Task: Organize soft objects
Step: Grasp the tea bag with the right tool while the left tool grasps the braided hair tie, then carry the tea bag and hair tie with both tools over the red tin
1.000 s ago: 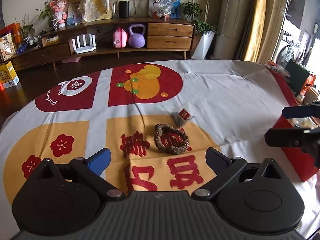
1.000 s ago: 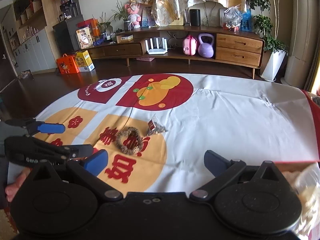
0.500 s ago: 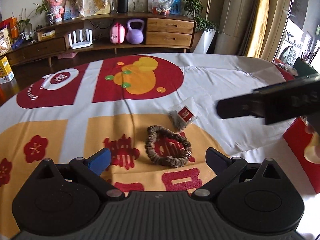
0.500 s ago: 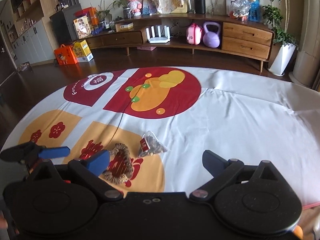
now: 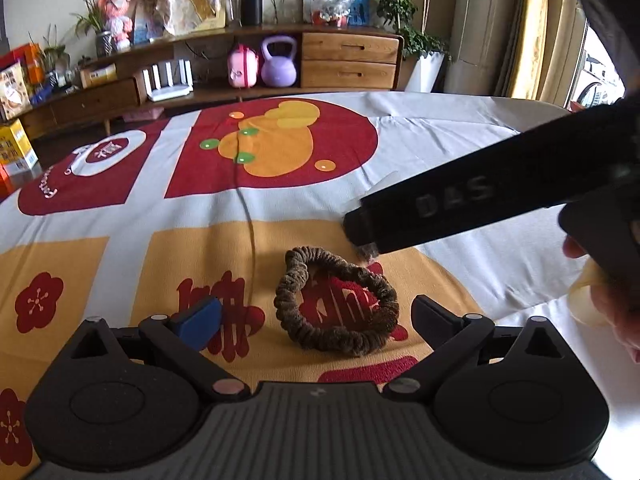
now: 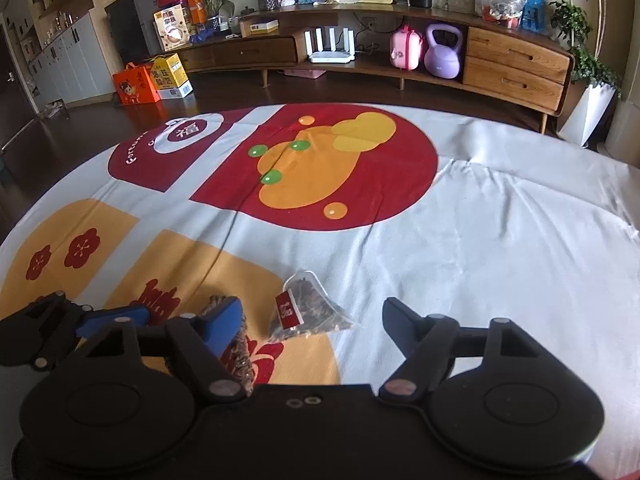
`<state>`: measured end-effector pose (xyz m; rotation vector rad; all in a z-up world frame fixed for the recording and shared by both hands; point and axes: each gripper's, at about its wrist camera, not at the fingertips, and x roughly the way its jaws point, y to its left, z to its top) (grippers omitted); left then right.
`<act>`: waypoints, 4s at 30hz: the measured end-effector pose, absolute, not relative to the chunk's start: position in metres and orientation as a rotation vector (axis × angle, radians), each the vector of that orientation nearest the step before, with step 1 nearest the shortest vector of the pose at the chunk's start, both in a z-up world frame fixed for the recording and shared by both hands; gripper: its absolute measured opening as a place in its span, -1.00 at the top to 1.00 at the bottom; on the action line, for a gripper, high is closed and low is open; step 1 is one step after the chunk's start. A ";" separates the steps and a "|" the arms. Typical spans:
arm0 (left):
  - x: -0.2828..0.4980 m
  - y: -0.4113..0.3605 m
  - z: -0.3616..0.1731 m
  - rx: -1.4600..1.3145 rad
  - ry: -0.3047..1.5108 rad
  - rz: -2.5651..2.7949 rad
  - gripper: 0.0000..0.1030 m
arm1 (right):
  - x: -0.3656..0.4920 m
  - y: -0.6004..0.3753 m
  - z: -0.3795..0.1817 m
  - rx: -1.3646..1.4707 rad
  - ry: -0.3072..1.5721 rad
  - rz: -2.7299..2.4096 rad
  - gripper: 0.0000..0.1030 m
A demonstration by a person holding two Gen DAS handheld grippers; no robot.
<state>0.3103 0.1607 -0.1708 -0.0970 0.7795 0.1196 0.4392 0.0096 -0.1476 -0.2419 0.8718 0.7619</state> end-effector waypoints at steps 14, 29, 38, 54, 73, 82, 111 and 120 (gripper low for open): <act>0.307 0.147 -0.174 -0.039 0.729 0.140 -0.27 | 0.440 0.017 -0.157 -0.210 0.892 0.802 0.45; 0.302 0.155 -0.166 -0.077 0.737 0.133 0.59 | 0.427 -0.001 -0.152 -0.121 0.879 0.779 0.80; 0.293 0.156 -0.156 -0.086 0.736 0.134 0.73 | 0.406 -0.034 -0.135 -0.043 0.876 0.755 0.81; 0.243 0.138 -0.110 -0.111 0.708 0.086 0.81 | 0.329 -0.120 -0.093 0.011 0.847 0.737 0.80; 0.182 0.040 -0.039 -0.091 0.671 -0.085 0.81 | 0.263 -0.221 -0.052 0.075 0.774 0.673 0.80; 0.172 -0.019 -0.016 -0.068 0.646 -0.177 0.81 | 0.252 -0.280 -0.044 0.101 0.736 0.604 0.80; 0.268 -0.183 -0.026 -0.109 0.693 -0.465 0.81 | 0.312 -0.390 -0.092 0.114 0.760 0.372 0.80; 0.300 -0.193 -0.054 -0.088 0.731 -0.456 0.81 | 0.338 -0.384 -0.110 0.094 0.788 0.351 0.80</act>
